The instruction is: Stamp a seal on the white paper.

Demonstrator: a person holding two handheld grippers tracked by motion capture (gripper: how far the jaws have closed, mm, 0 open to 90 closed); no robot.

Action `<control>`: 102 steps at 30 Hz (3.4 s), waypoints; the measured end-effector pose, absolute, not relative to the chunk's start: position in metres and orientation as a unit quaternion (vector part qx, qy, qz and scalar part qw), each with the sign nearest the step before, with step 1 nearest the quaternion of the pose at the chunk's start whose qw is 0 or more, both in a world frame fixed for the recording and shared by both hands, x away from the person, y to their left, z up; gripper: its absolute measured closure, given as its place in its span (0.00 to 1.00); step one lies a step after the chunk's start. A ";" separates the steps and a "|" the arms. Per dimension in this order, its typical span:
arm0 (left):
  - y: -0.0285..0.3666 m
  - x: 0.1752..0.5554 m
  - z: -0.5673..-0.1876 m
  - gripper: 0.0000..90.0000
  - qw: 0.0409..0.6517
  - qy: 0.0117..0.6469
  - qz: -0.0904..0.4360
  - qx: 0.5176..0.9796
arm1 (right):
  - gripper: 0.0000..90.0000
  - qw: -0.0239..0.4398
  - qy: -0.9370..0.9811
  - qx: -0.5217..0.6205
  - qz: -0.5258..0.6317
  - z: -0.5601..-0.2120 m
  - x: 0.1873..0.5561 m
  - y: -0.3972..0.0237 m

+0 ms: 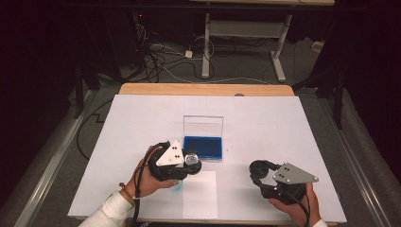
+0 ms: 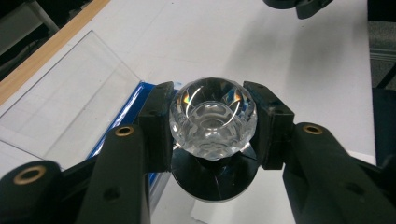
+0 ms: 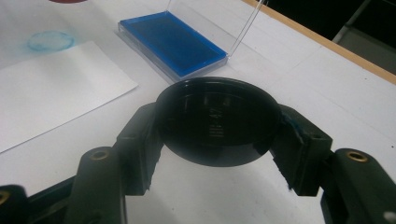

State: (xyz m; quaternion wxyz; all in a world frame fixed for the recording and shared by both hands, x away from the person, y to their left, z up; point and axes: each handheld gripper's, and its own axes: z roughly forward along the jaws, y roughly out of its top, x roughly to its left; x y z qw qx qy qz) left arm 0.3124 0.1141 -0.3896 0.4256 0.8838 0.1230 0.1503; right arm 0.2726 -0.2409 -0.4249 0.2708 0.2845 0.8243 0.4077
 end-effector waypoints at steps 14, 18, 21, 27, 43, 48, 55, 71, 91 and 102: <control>0.097 0.291 -0.409 0.60 0.419 0.081 0.132 0.895 | 0.43 0.266 0.829 0.282 0.403 -0.426 0.273 -0.239; 0.094 0.290 -0.416 0.60 0.415 0.082 0.128 0.897 | 0.43 0.265 0.830 0.283 0.401 -0.427 0.273 -0.239; 0.093 0.289 -0.423 0.60 0.413 0.079 0.122 0.899 | 0.43 0.265 0.831 0.285 0.398 -0.427 0.273 -0.239; 0.091 0.286 -0.432 0.60 0.399 0.075 0.119 0.906 | 0.43 0.265 0.832 0.284 0.396 -0.428 0.273 -0.238; 0.089 0.285 -0.445 0.60 0.383 0.074 0.106 0.914 | 0.43 0.264 0.834 0.282 0.395 -0.428 0.273 -0.237; 0.089 0.287 -0.448 0.60 0.379 0.071 0.108 0.916 | 0.43 0.264 0.834 0.282 0.394 -0.428 0.273 -0.237; 0.094 0.288 -0.451 0.60 0.380 0.076 0.102 0.916 | 0.43 0.263 0.835 0.283 0.392 -0.429 0.274 -0.237; 0.093 0.293 -0.453 0.60 0.380 0.085 0.087 0.917 | 0.43 0.262 0.837 0.281 0.390 -0.430 0.273 -0.235; 0.092 0.293 -0.453 0.60 0.373 0.089 0.087 0.919 | 0.43 0.263 0.838 0.280 0.387 -0.430 0.273 -0.234; 0.093 0.294 -0.454 0.60 0.377 0.090 0.081 0.918 | 0.43 0.267 0.835 0.285 0.387 -0.429 0.274 -0.236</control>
